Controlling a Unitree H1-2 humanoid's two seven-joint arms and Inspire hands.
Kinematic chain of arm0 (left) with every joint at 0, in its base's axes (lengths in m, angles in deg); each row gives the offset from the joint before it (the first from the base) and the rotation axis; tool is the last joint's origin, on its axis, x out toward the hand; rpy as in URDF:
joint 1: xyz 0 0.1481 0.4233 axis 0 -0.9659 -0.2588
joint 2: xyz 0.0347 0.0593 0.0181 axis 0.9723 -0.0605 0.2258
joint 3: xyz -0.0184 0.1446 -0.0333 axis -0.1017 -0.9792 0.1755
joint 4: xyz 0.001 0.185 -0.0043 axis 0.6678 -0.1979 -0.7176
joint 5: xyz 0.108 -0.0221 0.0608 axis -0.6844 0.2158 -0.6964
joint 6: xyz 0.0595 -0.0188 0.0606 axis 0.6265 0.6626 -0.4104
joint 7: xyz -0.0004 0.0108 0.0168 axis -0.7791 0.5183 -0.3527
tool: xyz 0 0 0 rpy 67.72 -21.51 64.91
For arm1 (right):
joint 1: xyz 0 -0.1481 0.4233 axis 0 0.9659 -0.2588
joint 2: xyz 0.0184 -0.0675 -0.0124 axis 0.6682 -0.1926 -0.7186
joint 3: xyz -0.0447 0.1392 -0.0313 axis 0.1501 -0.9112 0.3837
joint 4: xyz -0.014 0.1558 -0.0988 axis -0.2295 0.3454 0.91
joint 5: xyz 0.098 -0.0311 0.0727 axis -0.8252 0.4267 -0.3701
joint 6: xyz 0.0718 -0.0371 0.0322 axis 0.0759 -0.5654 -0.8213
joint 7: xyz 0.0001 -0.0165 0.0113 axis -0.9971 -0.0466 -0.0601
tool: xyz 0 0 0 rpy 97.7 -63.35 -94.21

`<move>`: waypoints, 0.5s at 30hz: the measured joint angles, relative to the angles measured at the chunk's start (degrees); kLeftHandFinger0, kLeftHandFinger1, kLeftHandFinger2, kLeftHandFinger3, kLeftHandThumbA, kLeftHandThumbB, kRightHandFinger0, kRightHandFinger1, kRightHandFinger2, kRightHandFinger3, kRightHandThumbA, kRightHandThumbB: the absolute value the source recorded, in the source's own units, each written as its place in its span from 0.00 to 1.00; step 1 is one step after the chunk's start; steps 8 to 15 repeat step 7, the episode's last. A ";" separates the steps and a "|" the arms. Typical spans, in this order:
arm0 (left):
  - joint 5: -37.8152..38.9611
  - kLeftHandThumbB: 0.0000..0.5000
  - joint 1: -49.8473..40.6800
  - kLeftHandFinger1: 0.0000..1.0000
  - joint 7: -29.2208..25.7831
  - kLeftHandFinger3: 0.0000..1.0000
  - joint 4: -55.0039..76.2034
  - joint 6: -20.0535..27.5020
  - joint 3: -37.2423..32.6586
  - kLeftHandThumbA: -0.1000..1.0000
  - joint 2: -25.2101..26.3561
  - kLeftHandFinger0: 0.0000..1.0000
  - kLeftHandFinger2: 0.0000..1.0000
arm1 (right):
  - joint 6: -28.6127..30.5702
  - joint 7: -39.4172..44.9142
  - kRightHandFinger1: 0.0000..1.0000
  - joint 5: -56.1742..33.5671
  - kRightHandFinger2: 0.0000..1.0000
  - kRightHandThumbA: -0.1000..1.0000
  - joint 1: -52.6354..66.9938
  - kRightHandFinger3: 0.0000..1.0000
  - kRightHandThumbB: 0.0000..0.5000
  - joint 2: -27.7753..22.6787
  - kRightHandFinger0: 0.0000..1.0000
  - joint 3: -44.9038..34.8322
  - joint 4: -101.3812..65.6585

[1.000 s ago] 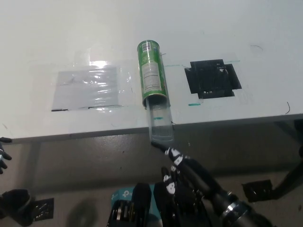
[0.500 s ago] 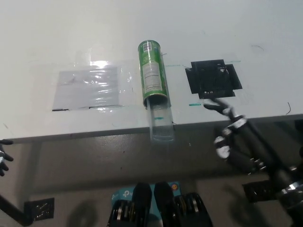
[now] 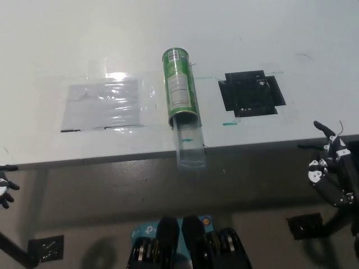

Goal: The robot uses its right hand finger to pull out the chips tray kept inside a container in the middle of the desk

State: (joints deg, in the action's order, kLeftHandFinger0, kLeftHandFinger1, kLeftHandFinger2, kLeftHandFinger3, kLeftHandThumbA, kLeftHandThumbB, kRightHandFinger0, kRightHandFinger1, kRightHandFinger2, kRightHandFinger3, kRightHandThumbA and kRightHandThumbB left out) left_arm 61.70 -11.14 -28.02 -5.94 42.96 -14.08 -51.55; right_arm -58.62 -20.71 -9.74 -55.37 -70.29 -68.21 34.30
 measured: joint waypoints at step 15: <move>-0.03 0.00 -0.01 0.32 -0.01 0.58 -0.25 0.63 0.00 0.28 -0.29 0.32 0.38 | -0.04 -3.23 0.05 -0.56 0.64 0.00 -0.32 0.91 0.40 2.75 0.00 -2.30 5.69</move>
